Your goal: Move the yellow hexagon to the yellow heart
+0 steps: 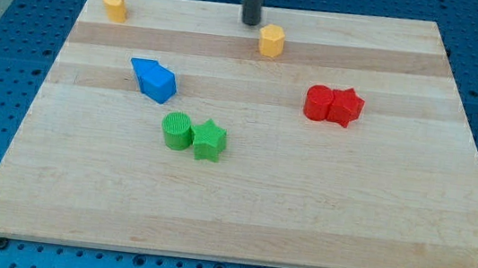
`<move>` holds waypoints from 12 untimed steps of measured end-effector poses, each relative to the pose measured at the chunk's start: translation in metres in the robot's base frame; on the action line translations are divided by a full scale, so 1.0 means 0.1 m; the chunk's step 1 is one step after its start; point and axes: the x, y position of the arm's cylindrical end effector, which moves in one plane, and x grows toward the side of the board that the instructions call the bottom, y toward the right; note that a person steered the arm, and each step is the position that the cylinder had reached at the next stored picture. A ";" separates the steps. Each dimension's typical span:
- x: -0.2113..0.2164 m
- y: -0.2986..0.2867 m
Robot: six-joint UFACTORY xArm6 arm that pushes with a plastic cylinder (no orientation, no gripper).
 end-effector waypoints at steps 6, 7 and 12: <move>0.77 -0.32; 0.77 -0.51; 0.48 -1.56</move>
